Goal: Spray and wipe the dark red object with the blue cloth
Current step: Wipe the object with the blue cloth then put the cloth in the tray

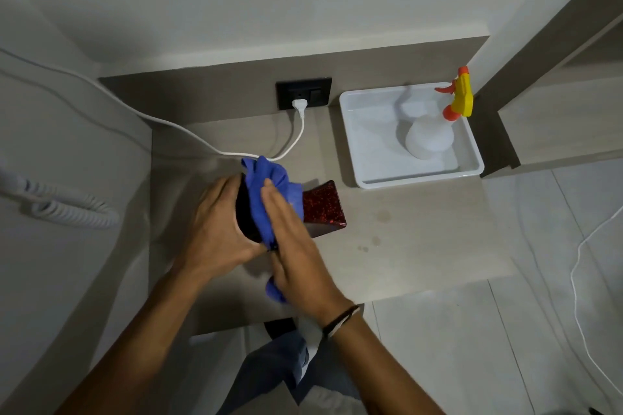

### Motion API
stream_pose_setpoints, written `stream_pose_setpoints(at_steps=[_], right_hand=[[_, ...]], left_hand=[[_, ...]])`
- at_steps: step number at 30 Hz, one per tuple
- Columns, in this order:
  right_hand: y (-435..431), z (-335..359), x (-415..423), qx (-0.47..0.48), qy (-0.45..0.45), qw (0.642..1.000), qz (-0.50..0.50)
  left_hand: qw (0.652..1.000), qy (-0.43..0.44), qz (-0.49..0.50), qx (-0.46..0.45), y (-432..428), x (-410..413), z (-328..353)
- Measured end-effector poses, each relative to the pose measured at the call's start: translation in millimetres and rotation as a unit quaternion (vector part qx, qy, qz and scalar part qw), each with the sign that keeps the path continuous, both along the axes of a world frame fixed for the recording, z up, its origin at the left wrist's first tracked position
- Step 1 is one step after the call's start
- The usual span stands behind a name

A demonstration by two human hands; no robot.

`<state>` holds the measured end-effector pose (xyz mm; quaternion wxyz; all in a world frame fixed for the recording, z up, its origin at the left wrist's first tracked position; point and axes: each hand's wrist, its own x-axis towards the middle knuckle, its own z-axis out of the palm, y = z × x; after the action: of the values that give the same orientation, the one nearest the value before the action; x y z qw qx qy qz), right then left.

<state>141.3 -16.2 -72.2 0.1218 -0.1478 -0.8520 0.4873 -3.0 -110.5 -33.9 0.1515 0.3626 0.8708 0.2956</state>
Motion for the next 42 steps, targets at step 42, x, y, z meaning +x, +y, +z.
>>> stream_pose_setpoints(at_steps=[42], right_hand=[[252.6, -11.2, -27.0, 0.167, -0.197, 0.964, -0.065]], left_hand=[[0.989, 0.087, 0.004, -0.119, 73.1, 26.4, 15.9]])
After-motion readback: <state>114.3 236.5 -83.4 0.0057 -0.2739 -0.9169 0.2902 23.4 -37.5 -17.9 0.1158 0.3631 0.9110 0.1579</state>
